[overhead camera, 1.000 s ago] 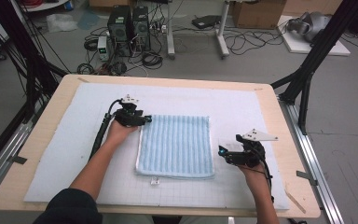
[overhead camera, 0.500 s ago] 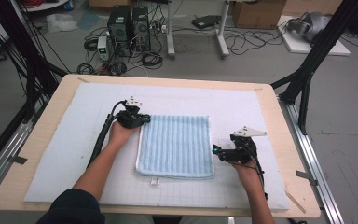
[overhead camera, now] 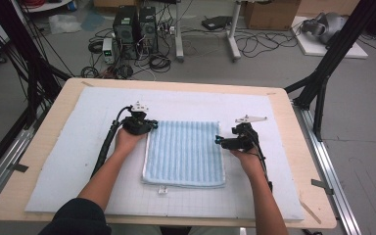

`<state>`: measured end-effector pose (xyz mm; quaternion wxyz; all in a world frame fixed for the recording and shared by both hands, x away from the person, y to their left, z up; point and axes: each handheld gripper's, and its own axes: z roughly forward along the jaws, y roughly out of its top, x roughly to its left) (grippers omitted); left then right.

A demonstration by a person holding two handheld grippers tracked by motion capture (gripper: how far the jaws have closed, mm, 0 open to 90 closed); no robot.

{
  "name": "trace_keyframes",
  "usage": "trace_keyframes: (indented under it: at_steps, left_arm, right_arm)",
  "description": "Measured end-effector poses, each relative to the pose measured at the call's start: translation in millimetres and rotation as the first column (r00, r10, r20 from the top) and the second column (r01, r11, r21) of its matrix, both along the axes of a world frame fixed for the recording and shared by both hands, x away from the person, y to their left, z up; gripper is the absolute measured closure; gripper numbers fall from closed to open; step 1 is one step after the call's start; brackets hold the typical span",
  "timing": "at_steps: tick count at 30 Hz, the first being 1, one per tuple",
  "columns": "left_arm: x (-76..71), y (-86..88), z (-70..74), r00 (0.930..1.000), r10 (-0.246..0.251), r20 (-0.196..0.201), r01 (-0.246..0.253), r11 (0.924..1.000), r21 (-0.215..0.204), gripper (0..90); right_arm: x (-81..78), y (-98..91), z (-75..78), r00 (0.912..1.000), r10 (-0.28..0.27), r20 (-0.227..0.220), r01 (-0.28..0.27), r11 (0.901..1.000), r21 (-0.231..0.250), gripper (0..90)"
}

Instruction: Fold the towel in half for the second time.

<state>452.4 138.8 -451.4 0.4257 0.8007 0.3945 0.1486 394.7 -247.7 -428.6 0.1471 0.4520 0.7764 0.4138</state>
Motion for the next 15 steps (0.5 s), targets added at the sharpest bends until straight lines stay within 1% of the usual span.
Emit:
trace_keyframes:
  at_steps: [1, 3, 4, 5, 6, 7, 8, 10, 12, 15]
  left_arm:
    - [0.1, 0.2, 0.0, 1.0000, -0.001, -0.001, 0.001, 1.0000, 0.000, 84.6]
    - [0.0, 0.2, 0.0, 1.0000, 0.000, -0.001, 0.000, 1.0000, 0.000, 84.6]
    - [0.2, 0.2, -0.1, 1.0000, 0.000, -0.002, -0.001, 1.0000, -0.004, 84.6]
    - [0.3, 0.3, -0.1, 1.0000, 0.001, -0.002, -0.001, 1.0000, -0.005, 84.6]
    - [0.4, 0.3, -0.2, 1.0000, 0.000, -0.002, -0.001, 1.0000, -0.006, 84.6]
    - [0.4, 0.4, -0.2, 1.0000, 0.000, -0.003, 0.000, 1.0000, -0.006, 84.6]
    - [0.4, 0.5, -0.2, 1.0000, 0.000, -0.003, 0.000, 1.0000, -0.007, 84.7]
    - [0.5, 0.6, -0.2, 1.0000, -0.001, -0.003, 0.001, 1.0000, -0.008, 84.7]
    - [0.4, 0.5, -0.2, 1.0000, 0.000, -0.004, 0.000, 1.0000, -0.008, 84.7]
    - [0.4, 0.6, -0.3, 1.0000, 0.001, -0.005, -0.001, 0.9999, -0.010, 84.8]
  right_arm:
    - [5.0, 1.0, 0.7, 1.0000, 0.002, 0.007, -0.002, 0.9999, -0.012, 16.3]
    - [12.3, 2.7, 1.7, 1.0000, -0.002, 0.005, 0.002, 0.9998, -0.019, 17.3]
    - [16.3, 3.1, 1.2, 1.0000, -0.001, 0.008, 0.001, 0.9997, -0.024, 20.1]
    - [19.0, 3.1, -0.5, 1.0000, 0.002, 0.004, -0.002, 1.0000, -0.007, 22.9]
    - [22.5, 3.2, -3.0, 1.0000, 0.001, -0.004, -0.001, 1.0000, -0.007, 23.0]
    - [26.0, 3.9, -5.4, 0.9998, -0.005, -0.020, 0.004, 0.9998, -0.021, 23.4]
    - [29.1, 4.6, -7.9, 0.9997, -0.005, -0.022, 0.004, 0.9995, -0.032, 25.7]
    - [34.0, 6.3, -11.3, 0.9996, -0.009, -0.026, 0.009, 0.9995, -0.029, 28.0]
    - [39.8, 9.5, -13.6, 0.9994, -0.018, -0.029, 0.017, 0.9990, -0.040, 31.9]
    - [48.9, 16.4, -14.6, 0.9993, -0.017, -0.034, 0.015, 0.9983, -0.056, 37.2]
